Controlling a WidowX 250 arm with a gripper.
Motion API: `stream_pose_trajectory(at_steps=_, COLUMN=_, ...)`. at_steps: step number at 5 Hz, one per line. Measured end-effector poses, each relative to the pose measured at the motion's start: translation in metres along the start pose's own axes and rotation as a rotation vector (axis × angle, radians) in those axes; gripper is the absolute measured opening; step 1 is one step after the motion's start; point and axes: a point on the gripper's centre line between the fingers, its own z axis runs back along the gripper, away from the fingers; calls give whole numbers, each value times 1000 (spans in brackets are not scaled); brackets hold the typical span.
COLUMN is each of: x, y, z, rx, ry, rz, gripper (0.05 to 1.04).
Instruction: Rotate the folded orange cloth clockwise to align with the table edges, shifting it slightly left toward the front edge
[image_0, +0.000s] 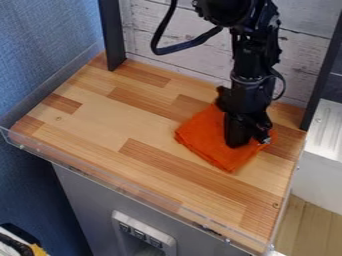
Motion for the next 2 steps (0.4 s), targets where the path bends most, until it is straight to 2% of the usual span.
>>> stream_pose_trajectory(at_steps=1, x=-10, y=0, z=1, rx=15, ry=31, rz=148, gripper=59)
stream_pose_trajectory(at_steps=2, x=-20, y=-1, z=2, rx=31, ry=40, rz=261, gripper=76)
